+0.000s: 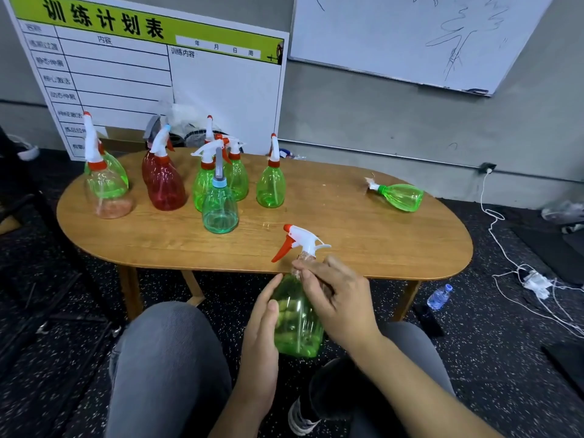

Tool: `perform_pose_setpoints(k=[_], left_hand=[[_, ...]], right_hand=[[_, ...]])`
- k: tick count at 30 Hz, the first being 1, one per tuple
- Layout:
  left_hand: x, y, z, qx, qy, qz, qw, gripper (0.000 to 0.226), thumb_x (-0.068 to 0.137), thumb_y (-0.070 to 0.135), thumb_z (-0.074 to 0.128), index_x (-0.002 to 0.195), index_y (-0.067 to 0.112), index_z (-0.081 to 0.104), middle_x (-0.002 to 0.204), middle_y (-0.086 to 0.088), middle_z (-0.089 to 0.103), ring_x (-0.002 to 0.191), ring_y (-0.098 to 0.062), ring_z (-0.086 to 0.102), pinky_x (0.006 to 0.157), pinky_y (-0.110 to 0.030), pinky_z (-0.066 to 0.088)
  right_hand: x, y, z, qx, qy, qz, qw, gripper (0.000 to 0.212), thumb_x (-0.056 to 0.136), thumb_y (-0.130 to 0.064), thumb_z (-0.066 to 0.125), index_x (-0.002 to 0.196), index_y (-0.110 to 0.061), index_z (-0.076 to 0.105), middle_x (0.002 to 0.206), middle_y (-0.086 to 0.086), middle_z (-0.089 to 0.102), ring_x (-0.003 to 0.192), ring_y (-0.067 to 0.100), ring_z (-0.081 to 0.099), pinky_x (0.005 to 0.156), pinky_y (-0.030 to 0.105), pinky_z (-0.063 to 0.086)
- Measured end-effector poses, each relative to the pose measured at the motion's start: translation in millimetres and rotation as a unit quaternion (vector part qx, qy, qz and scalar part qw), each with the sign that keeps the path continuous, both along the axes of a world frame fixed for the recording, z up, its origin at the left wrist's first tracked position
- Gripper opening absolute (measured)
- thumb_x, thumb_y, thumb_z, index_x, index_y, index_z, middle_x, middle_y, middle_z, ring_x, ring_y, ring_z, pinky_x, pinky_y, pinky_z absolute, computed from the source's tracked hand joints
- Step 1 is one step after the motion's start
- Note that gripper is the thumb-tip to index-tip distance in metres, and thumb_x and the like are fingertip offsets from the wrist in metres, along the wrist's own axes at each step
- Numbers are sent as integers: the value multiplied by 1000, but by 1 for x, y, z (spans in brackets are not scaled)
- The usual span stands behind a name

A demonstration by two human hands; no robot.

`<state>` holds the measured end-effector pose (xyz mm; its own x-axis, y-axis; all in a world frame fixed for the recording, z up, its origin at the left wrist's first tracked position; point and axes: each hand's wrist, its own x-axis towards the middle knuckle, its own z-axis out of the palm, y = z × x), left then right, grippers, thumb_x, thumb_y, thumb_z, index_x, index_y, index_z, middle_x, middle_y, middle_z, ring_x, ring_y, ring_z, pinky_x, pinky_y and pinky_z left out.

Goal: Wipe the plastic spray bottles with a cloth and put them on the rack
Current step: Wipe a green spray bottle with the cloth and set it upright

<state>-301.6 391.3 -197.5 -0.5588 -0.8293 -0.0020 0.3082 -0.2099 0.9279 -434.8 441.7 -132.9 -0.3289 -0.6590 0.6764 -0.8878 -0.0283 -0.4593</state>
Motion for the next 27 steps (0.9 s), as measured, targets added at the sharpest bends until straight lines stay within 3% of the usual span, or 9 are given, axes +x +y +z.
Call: perform_pose_setpoints(k=[4, 7, 9, 12, 14, 18, 21, 24, 27], left_hand=[[3, 1, 8, 32, 28, -8, 999, 42, 108, 42, 48, 149, 34, 55, 138, -1, 71, 129, -24, 67, 112, -56, 49], [5, 4, 13, 42, 51, -14, 998, 45, 108, 42, 46, 150, 30, 54, 134, -8, 73, 125, -30, 70, 105, -47, 50], [6, 5, 16, 40, 56, -21, 997, 49, 103, 39, 42, 150, 27, 54, 134, -8, 73, 124, -29, 70, 104, -44, 51], [5, 4, 14, 19, 29, -17, 999, 45, 105, 40, 41, 147, 34, 56, 133, -4, 74, 122, -25, 71, 103, -44, 53], [4, 4, 10, 7, 9, -15, 1000, 38, 108, 48, 46, 143, 43, 59, 135, 0, 73, 124, -21, 70, 102, -45, 55], [3, 5, 6, -8, -15, -25, 1000, 41, 99, 52, 47, 137, 54, 62, 142, 8, 68, 131, -20, 65, 109, -53, 52], [4, 6, 7, -21, 3, -28, 999, 46, 95, 62, 54, 140, 52, 60, 143, 9, 67, 132, -18, 64, 112, -56, 50], [6, 8, 9, -52, 3, -36, 998, 76, 77, 75, 76, 145, 48, 55, 138, 8, 69, 128, -17, 67, 106, -46, 56], [6, 9, 12, -64, 2, -30, 997, 78, 75, 64, 83, 145, 50, 53, 139, 8, 68, 130, -17, 65, 109, -49, 52]], right_hand=[[20, 24, -14, -8, 85, 70, 994, 23, 101, -27, 65, 117, -21, 80, 89, -18, 41, 69, 0, 45, 57, 16, 43], [26, 42, -28, 14, 193, 140, 971, 22, 96, -27, 70, 115, -25, 81, 92, -10, 45, 73, 8, 51, 61, 18, 45], [23, 47, -32, 16, 218, 157, 963, 23, 94, -28, 73, 116, -26, 81, 92, -8, 45, 72, 11, 52, 57, 23, 49], [15, 43, -26, 10, 227, 138, 964, 22, 96, -30, 71, 115, -27, 81, 90, -8, 43, 72, 10, 51, 60, 20, 43], [8, 32, -20, 0, 172, 108, 979, 23, 100, -30, 67, 118, -26, 80, 86, -8, 46, 69, 8, 50, 59, 21, 43], [-16, 6, -6, -16, -36, 20, 999, 29, 103, -35, 59, 120, -23, 79, 79, -13, 51, 65, 4, 50, 52, 29, 44], [-19, -2, -7, -2, -84, 33, 996, 28, 102, -35, 60, 119, -23, 80, 81, -16, 57, 69, 6, 55, 59, 28, 46], [-15, -3, -8, -21, -146, 41, 988, 25, 103, -29, 63, 121, -26, 79, 79, -17, 55, 69, 5, 50, 63, 18, 38], [-13, -3, -6, -57, -186, 39, 980, 24, 102, -22, 63, 120, -24, 79, 79, -21, 56, 69, 5, 50, 67, 17, 39]])
